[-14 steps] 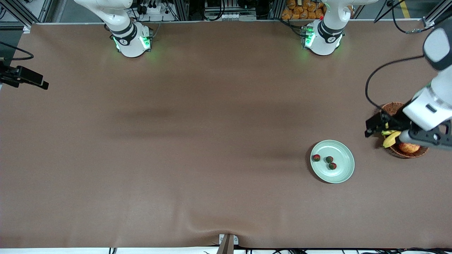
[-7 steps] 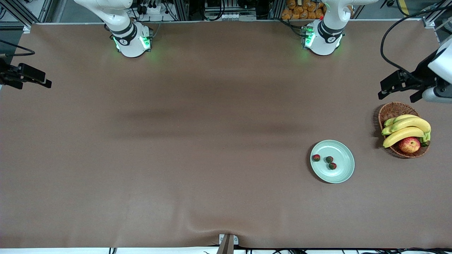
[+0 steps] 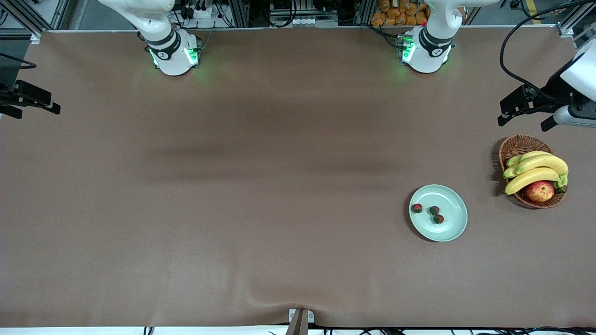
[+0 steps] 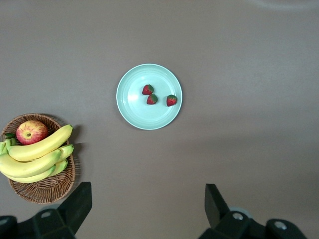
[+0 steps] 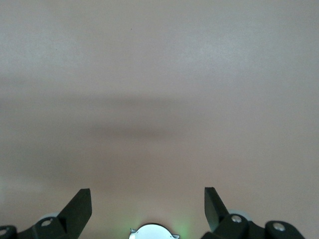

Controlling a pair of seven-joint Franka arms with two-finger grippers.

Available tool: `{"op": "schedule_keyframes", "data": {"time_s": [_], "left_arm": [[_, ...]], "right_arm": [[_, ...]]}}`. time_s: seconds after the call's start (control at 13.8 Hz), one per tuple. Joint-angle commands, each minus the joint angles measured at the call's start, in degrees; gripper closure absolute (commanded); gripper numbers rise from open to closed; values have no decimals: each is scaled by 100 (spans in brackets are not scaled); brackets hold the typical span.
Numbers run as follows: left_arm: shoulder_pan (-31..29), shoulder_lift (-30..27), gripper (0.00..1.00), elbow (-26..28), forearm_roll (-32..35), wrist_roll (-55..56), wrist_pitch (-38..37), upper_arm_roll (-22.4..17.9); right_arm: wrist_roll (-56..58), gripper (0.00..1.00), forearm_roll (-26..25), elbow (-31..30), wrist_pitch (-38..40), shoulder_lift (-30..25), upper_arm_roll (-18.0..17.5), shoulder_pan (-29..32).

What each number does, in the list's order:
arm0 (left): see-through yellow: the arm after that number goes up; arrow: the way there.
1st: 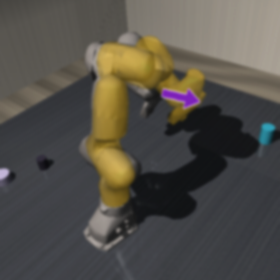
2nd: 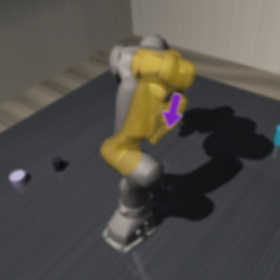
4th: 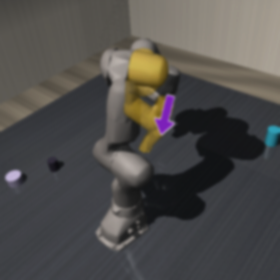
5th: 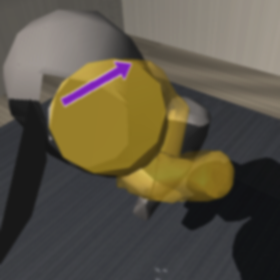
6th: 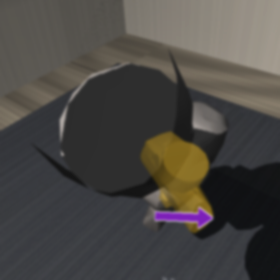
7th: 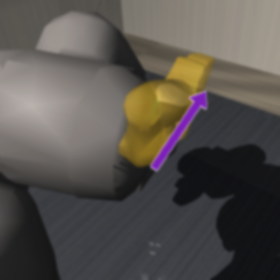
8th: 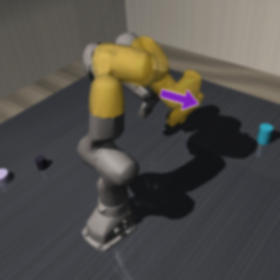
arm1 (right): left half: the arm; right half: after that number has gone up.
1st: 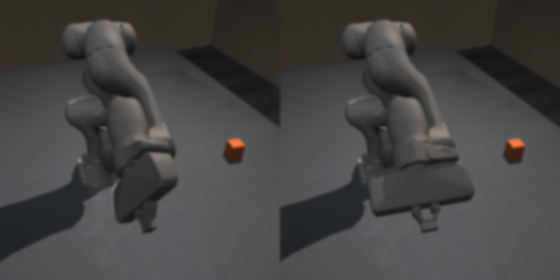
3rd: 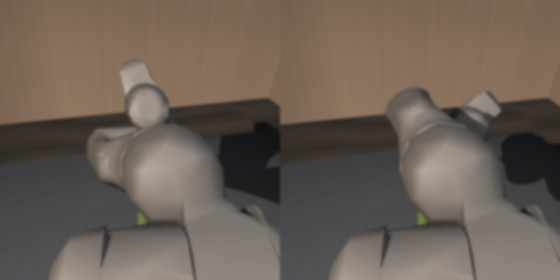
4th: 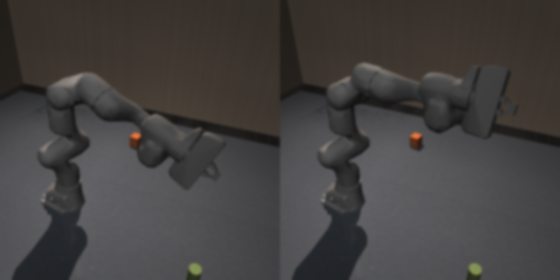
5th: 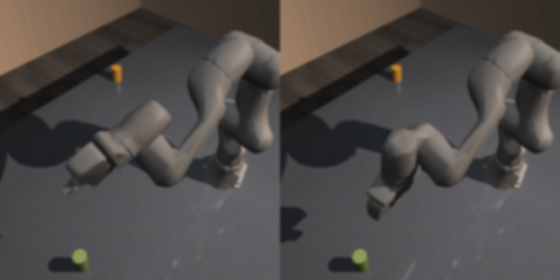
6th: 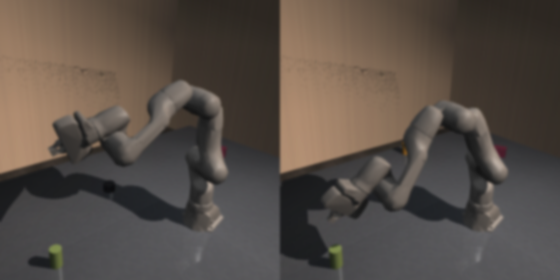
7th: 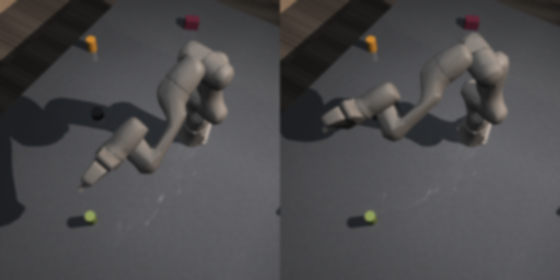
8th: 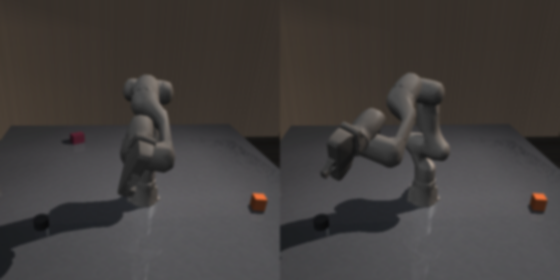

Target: Collect all strawberries into plate

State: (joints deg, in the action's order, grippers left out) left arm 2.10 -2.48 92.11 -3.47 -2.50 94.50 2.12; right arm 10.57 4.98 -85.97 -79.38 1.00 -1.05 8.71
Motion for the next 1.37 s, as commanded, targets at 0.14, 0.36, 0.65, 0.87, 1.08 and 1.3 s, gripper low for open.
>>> {"op": "schedule_keyframes", "data": {"time_s": [0.14, 0.36, 0.65, 0.87, 1.08, 1.3], "left_arm": [[431, -24, 0, 0, 128, -101, 86, -449], [405, 37, 0, -123, 215, 4, 77, -440], [396, 46, 0, -176, 286, 523, 16, -414], [396, 46, 0, -176, 304, 523, -2, -405], [387, 73, 0, -176, 268, 505, -2, -405], [387, 81, 0, -176, 260, 514, -2, -405]], "right_arm": [[103, 0, 91, -52, 63, -56, -88, 183], [51, 0, 82, -52, 72, -47, -88, 148], [-606, 0, -32, -61, -148, -109, -132, 87], [-916, 0, -365, -61, -166, -118, -150, -246], [-907, 0, -375, -70, -157, -118, -150, -370], [-872, 0, -375, -78, -157, -118, -150, -405]]}}
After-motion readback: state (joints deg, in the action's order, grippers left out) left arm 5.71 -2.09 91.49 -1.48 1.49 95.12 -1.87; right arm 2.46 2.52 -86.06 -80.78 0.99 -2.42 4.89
